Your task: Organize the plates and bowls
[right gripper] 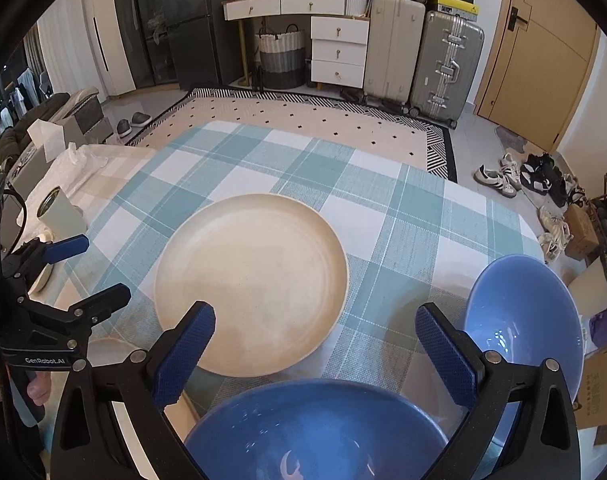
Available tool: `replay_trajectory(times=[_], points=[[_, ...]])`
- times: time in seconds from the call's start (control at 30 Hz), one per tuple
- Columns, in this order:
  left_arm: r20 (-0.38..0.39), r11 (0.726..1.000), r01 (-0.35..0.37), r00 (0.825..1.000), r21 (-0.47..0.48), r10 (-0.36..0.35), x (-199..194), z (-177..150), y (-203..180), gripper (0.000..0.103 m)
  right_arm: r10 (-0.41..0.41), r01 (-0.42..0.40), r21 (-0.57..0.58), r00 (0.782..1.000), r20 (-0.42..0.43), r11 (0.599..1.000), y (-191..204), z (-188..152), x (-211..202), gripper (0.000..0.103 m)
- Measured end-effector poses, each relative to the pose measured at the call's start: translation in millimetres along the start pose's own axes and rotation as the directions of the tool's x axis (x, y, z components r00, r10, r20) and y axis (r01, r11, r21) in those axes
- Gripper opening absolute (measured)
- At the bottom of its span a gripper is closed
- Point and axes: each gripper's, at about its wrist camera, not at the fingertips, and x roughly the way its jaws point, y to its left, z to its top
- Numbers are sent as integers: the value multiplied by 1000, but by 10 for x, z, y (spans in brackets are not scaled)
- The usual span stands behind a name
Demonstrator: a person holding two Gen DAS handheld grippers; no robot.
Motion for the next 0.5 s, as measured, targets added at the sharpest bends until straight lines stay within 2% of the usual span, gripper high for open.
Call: replay_trajectory(times=[0.43,0.5], points=[[-71,1000,13,997,-17,-14,423,44,44,101,15,-17,-19,997,-75,1000,-7,70,383,101],[-83,1000,15,996,-24,-17,483,51,56,100,20,-22,-27,996,-88,999,4,85,447,98]])
